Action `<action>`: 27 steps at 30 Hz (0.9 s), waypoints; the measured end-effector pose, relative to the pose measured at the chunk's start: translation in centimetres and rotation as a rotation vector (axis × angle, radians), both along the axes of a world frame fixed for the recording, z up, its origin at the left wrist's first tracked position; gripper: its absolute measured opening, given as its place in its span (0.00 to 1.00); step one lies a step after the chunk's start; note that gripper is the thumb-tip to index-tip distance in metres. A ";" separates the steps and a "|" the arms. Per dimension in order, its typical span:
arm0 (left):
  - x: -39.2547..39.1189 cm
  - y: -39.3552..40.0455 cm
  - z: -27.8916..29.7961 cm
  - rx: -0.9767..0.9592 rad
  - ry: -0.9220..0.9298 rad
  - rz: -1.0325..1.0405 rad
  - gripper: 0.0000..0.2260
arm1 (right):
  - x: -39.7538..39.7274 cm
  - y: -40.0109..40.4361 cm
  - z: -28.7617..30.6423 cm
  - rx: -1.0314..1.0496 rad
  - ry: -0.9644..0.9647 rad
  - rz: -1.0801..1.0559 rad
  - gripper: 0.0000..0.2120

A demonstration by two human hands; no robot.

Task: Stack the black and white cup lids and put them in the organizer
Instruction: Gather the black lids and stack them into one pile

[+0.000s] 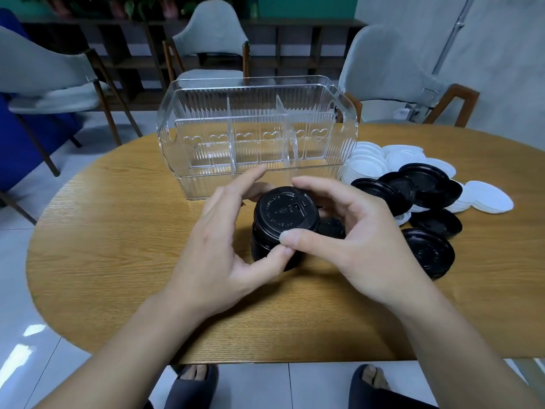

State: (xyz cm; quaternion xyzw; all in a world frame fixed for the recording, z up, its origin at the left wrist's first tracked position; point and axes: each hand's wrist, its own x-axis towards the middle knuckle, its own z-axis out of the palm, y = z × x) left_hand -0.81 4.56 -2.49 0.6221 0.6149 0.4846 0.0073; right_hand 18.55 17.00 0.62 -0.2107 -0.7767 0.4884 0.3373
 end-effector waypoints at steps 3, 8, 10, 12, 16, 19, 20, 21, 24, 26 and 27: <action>-0.1 -0.2 -0.1 -0.061 -0.012 -0.011 0.44 | -0.1 0.2 -0.3 0.015 -0.033 -0.067 0.35; 0.1 -0.3 -1.1 -0.276 -0.160 0.025 0.46 | -0.7 0.4 -1.1 0.085 -0.132 -0.136 0.28; 0.0 -0.1 -1.4 -0.308 -0.180 0.027 0.45 | -0.9 0.4 -1.4 0.104 -0.158 -0.127 0.28; -0.1 0.2 -1.5 -0.317 -0.194 0.005 0.42 | -1.0 0.4 -1.6 0.114 -0.171 -0.118 0.28; -0.2 0.5 -1.7 -0.345 -0.194 -0.021 0.41 | -1.4 0.3 -2.0 0.132 -0.193 -0.093 0.29; -0.3 0.5 -1.9 -0.368 -0.184 0.010 0.42 | -1.5 0.2 -2.2 0.160 -0.244 -0.069 0.30; -0.4 0.4 -1.9 -0.374 -0.185 0.011 0.42 | -1.5 0.1 -2.3 0.165 -0.260 -0.062 0.30; -0.4 0.4 -2.0 -0.379 -0.185 0.009 0.42 | -1.5 0.1 -2.3 0.164 -0.268 -0.055 0.31; -0.3 0.4 -1.9 -0.385 -0.183 0.005 0.41 | -1.2 0.3 -2.0 0.138 -0.294 -0.031 0.32; -0.3 0.4 -1.9 -0.388 -0.188 0.003 0.39 | -1.0 0.6 -1.8 0.122 -0.325 -0.012 0.33; -0.3 0.4 -2.0 -0.390 -0.188 0.007 0.40 | -1.0 0.7 -1.8 0.121 -0.337 -0.006 0.33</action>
